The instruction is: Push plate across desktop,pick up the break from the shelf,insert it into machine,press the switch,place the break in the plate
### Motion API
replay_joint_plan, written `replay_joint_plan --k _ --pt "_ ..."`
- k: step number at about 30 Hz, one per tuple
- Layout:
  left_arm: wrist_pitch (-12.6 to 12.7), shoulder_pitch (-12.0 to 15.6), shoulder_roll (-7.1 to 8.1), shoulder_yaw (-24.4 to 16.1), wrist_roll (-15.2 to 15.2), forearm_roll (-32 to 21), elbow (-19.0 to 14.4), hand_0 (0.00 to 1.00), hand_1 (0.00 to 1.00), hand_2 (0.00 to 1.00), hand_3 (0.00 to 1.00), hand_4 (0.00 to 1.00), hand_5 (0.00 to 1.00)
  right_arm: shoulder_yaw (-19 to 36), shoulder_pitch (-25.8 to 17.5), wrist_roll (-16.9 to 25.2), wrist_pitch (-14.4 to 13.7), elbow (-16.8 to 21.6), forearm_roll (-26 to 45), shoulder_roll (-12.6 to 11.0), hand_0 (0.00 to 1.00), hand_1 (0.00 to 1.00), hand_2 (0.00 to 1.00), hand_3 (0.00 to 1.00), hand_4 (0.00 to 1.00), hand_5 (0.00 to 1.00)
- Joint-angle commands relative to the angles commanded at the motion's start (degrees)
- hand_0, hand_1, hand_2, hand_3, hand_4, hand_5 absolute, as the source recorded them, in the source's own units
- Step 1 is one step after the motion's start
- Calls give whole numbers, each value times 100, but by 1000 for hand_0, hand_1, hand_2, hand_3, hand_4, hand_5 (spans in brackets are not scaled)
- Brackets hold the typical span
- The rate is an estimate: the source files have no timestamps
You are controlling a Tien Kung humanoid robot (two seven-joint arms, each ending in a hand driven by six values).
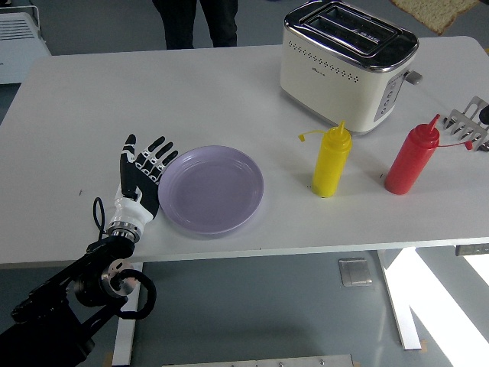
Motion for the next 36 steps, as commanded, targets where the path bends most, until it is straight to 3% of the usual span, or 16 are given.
replay_joint_plan --k 10,15,25,36 --pt "29 -42 -1 96 30 26 -66 851 770 734 691 687 998 -576 490 -14 -77 -229 271 207 481 499 516 435 96 2" --pt "102 7 56 -105 15 132 -197 851 766 732 690 685 998 -913 746 28 -131 -508 315 325 482 499 517 434 98 2" --pt "253 245 362 -879 90 467 -659 848 763 730 690 681 998 -1350 1349 149 -242 -1347 614 568 480 496 518 436 108 2" --pt "470 756 687 -2011 230 979 -1456 849 761 728 690 682 998 -1745 2040 123 -367 -2560 1026 1046 482 497 519 437 113 2"
